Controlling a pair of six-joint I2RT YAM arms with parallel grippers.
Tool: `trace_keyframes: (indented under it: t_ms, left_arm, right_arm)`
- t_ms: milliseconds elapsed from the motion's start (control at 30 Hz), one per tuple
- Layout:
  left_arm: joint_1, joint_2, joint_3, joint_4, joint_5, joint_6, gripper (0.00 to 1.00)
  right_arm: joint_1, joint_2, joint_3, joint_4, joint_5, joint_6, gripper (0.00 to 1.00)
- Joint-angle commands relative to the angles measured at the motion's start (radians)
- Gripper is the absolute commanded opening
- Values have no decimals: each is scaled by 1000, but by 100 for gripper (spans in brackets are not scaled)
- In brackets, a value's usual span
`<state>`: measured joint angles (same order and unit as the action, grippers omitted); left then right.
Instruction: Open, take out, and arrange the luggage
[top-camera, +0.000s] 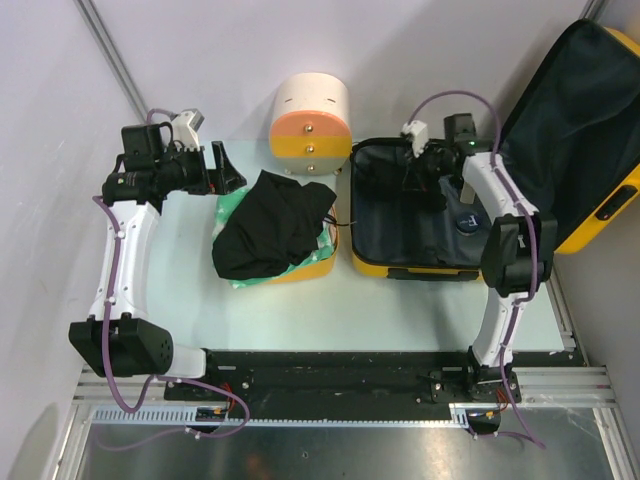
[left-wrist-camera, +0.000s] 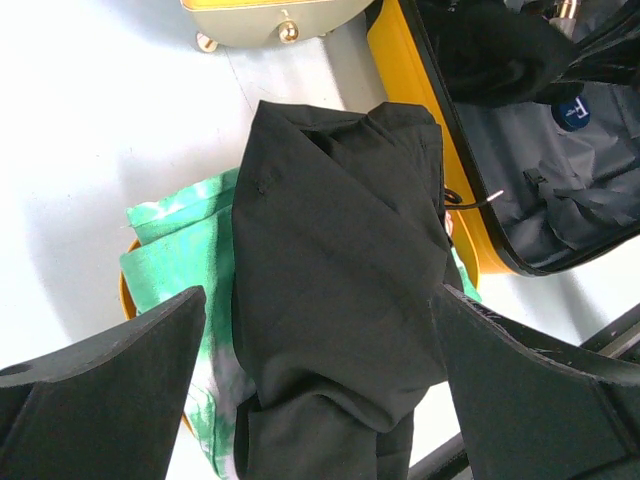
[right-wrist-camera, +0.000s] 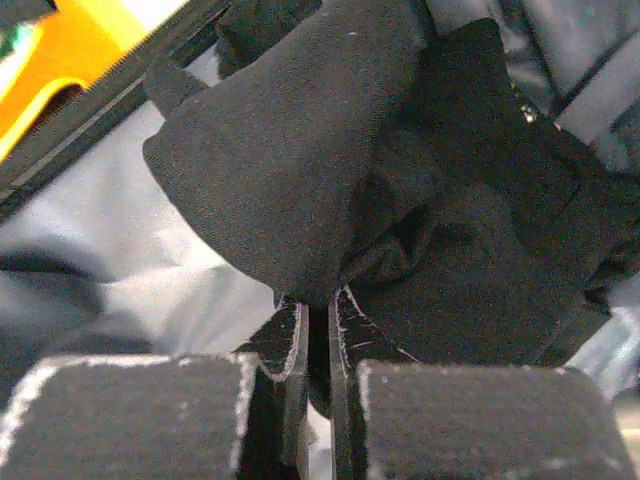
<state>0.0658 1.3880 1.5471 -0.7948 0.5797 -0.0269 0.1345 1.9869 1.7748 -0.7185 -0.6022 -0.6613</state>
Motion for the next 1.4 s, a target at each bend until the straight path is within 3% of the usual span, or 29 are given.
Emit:
trace_keyframes:
  t_ms: [0, 200, 267, 300, 400, 567, 1000, 1167, 1267, 1367]
  left_arm:
    - [-1, 3, -2, 19, 19, 10, 98]
    - [-1, 11, -5, 22, 19, 5, 97]
    - [0, 9, -10, 20, 17, 4, 98]
    - [2, 9, -12, 20, 19, 2, 97]
    - [6, 9, -18, 20, 20, -7, 97]
    - [15, 5, -36, 20, 12, -28, 98]
    - [41, -37, -133, 20, -124, -123, 100]
    - [72, -61, -165, 22, -136, -134, 100]
    - [84, -78, -191, 20, -144, -140, 100]
    - [104, -95, -217, 20, -144, -153, 100]
  right_arm:
    - [-67, -34, 46, -128, -255, 328, 0]
    - [-119, -92, 8, 11, -419, 772, 0]
    - [-121, -135, -65, 152, -438, 895, 0]
    - [-122, -181, -96, 274, -447, 1039, 0]
    - [-115, -249, -225, 501, -438, 1228, 0]
    - [-58, -344, -284, 611, -352, 1430, 0]
    - [175, -510, -328, 640, 68, 1542, 0]
    - [298, -497, -292, 634, 205, 1505, 0]
    - [387, -445, -197, 518, 324, 1479, 0]
    - [471, -410, -150, 546, 404, 1470, 0]
